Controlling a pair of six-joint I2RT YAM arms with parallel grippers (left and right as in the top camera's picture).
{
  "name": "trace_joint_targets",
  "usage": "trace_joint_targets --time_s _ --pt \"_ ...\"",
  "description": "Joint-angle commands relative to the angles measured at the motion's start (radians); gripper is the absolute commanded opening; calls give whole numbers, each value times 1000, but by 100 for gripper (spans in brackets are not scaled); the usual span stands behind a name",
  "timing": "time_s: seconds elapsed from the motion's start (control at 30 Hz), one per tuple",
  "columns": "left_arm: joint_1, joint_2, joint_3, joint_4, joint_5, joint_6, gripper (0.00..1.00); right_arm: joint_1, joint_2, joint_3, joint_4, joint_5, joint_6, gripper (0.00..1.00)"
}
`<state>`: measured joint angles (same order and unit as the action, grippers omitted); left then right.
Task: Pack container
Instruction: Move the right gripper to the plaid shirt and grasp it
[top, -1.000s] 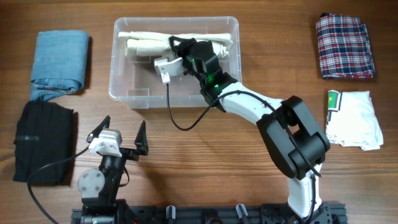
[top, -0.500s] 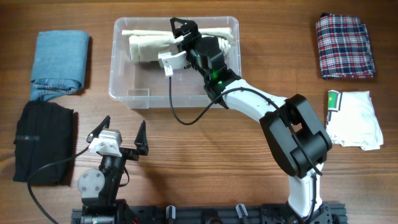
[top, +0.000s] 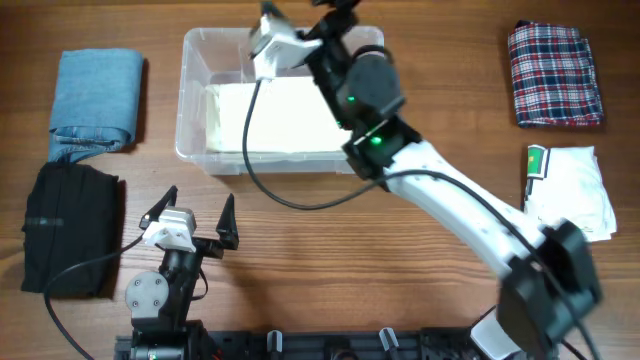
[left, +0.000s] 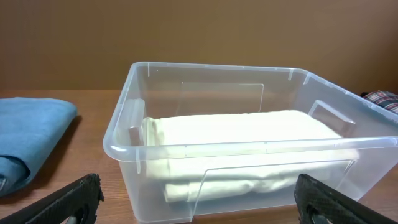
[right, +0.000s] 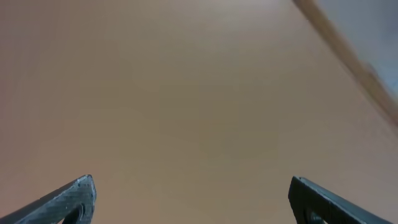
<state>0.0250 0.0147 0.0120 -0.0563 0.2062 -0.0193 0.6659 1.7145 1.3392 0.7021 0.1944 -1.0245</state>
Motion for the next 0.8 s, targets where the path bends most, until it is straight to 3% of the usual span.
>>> trace_joint_targets --time_s 0.0,0.13,0.3,0.5,0.77 --pt "-5 -5 -6 -1 -6 12 100 -39 -105 18 -120 236 404 100" --pt "-5 -5 -6 -1 -6 12 100 -245 -220 18 -592 247 698 100" --pt "-5 -5 -6 -1 -6 12 100 -547 -232 18 -848 -173 852 100" --pt "-5 -5 -6 -1 -6 12 100 -961 -179 18 -877 -575 1028 100" --pt "-5 -5 -6 -1 -6 12 100 -1314 83 18 -791 -735 1116 100"
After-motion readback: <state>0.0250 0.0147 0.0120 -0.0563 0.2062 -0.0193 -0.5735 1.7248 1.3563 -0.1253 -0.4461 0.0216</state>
